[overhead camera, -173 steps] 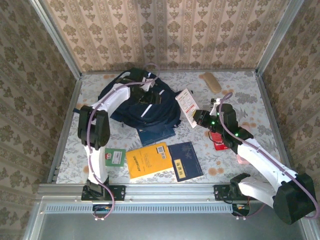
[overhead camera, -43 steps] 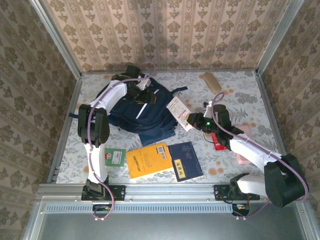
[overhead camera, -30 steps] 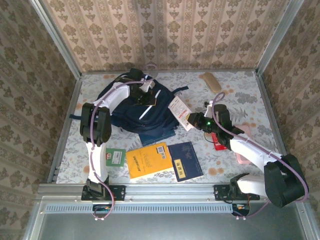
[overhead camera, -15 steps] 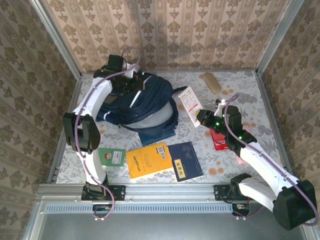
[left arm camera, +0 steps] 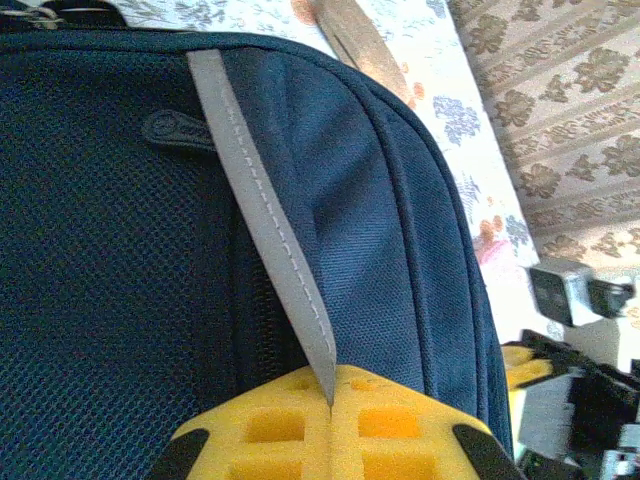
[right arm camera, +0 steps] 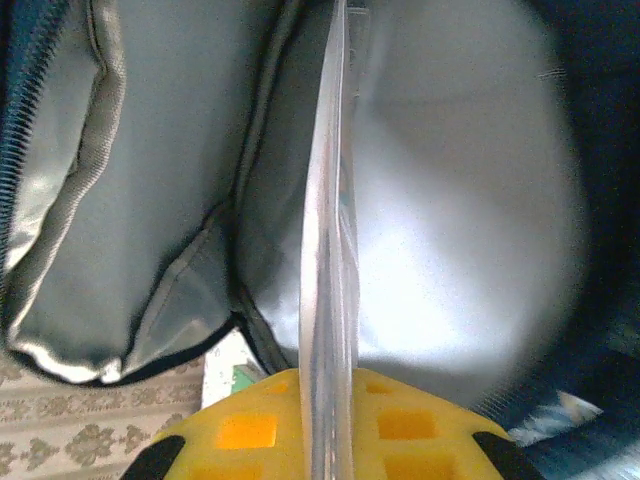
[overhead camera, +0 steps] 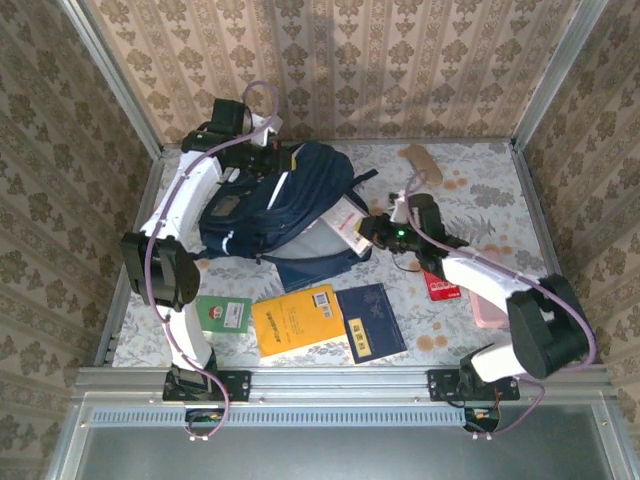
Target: Pack books, pencil case, and school supplies into a backpack
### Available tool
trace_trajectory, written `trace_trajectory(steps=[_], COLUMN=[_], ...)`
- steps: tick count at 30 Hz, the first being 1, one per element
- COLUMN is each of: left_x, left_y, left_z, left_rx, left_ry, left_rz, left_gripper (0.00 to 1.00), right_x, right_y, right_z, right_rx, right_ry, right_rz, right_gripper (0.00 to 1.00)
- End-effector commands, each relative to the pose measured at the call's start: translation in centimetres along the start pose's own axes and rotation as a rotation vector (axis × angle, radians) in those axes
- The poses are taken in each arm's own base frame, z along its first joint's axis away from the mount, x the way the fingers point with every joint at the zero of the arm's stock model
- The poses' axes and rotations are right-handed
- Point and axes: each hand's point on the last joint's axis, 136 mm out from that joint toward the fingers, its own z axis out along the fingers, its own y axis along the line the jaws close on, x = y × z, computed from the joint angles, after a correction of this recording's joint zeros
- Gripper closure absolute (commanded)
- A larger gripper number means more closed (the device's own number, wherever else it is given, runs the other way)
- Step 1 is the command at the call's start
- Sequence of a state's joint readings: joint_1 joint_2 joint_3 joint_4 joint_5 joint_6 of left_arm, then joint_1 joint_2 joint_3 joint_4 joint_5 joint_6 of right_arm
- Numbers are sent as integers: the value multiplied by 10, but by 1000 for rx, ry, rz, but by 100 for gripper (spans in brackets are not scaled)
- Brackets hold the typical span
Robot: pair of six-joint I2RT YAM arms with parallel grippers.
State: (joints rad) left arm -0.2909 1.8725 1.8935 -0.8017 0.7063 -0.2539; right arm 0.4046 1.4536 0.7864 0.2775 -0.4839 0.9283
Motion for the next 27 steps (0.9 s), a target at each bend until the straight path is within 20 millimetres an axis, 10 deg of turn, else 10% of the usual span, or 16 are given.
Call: trace_trajectory(steps=[1,10,16,21,27], left_x=[-22,-27,-32,-35,-39], left_y=[-65,-96,-102,-79,-40], left_z=[-28,-37,-39,-40,-40], left_rx=[148,216,243,194,92], left_ry=[-81,-102,-118,-128,-160], left_rz=[130,188,195,157,94], left_gripper=[100,100,100,100,100], right_x=[-17,-30,-21,-29,-21], right_y=[39,29,38,51,57], right_z=[22,131,188,173,115], right_rx=[-115,-57,-80,-75,20], right_ry=[-27,12,22,-25,-29], right_rz=[-11,125,98,-18,-234], right_gripper=[99,85,47,19,17])
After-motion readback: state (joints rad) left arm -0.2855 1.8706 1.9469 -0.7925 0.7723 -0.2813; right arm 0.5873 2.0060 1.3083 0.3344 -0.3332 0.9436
